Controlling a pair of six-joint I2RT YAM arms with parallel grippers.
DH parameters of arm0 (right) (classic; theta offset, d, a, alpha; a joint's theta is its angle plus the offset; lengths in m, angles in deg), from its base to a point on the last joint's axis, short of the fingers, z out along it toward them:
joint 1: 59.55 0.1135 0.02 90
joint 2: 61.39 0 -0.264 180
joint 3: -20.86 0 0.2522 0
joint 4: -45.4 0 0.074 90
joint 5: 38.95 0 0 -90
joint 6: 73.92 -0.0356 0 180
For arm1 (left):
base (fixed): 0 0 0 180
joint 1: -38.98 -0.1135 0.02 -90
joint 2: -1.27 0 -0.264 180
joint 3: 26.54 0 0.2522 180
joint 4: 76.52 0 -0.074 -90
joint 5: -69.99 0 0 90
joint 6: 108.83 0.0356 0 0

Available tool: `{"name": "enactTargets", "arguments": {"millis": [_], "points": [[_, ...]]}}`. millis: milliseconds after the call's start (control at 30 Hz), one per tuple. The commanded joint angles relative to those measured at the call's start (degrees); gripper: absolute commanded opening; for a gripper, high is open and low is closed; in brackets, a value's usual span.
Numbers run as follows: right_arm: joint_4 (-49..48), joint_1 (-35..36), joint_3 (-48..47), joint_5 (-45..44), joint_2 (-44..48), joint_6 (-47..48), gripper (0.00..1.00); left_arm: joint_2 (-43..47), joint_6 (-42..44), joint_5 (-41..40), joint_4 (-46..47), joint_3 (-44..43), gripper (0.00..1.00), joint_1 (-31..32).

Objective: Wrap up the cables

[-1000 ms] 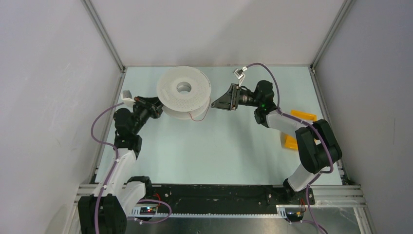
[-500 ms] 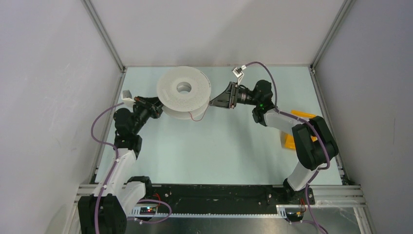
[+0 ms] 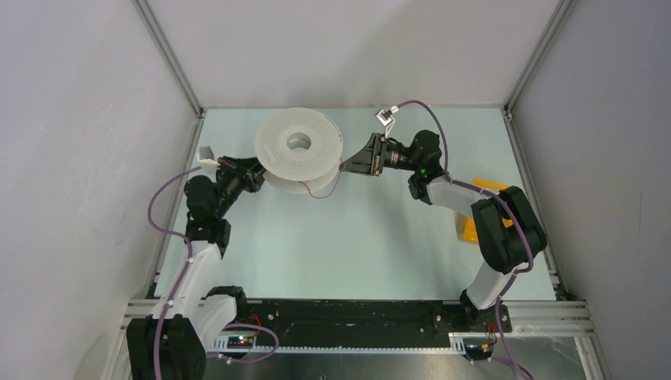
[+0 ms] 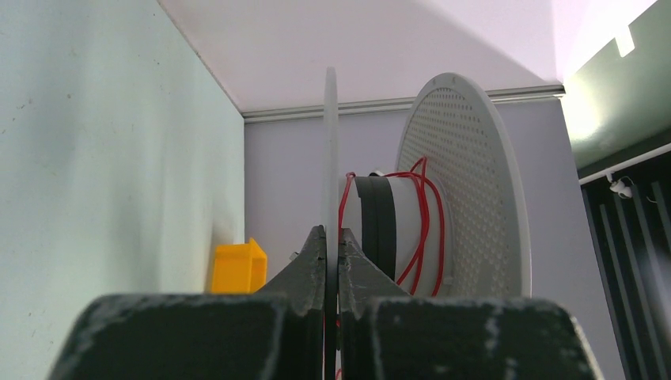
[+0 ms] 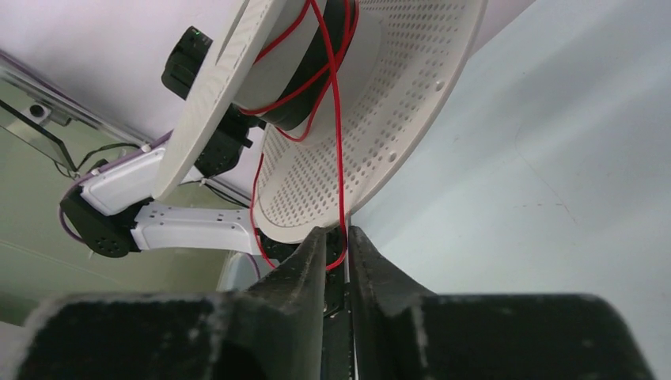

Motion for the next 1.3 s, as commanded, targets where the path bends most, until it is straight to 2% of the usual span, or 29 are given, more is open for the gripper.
{"name": "enactTargets", "arguments": {"millis": [0,33,100,200,267,433,533,767,1033,1267], "points": [[-4.61,0.37,-2.17,1.14,-1.07,-1.84,0.15,0.27,-0.3,0.49,5.87,-4.17,0.0,0.33],[-5.64,0.43,-1.95,1.2,-1.09,-3.21,0.05,0.16,-0.27,0.39,5.87,-4.17,0.0,0.36],[-9.63,0.5,-0.88,1.22,-0.85,-7.02,0.0,0.01,0.0,-0.19,5.89,-3.98,0.0,0.34],[-20.15,1.05,1.03,0.47,-0.82,-14.55,0.0,-0.16,1.3,-1.47,5.84,-3.96,0.0,0.34],[-23.74,1.87,1.42,-1.31,-1.04,-19.12,0.0,-0.15,2.35,-2.56,5.84,-4.06,0.0,0.34],[-26.19,4.82,1.86,-10.38,-1.97,-25.9,0.0,0.2,4.02,-5.22,6.02,-4.5,0.0,0.34],[-24.63,6.61,2.62,-17.47,-2.14,-26.1,0.0,0.34,3.76,-6.39,6.37,-4.17,0.0,1.89],[-14.31,9.74,3.99,-31.29,-0.64,-21.41,0.0,1.17,1.07,-8.6,7.55,-3.13,0.0,2.71],[-2.9,16.65,4.11,-53.03,2.02,-14.61,0.0,1.73,-0.72,-12.53,9.31,-1.0,0.0,3.8],[-2.91,19.41,3.87,-64.46,0.69,-14.79,0.0,0.93,-1.72,-14.01,10.82,-0.56,0.0,5.02]]}}
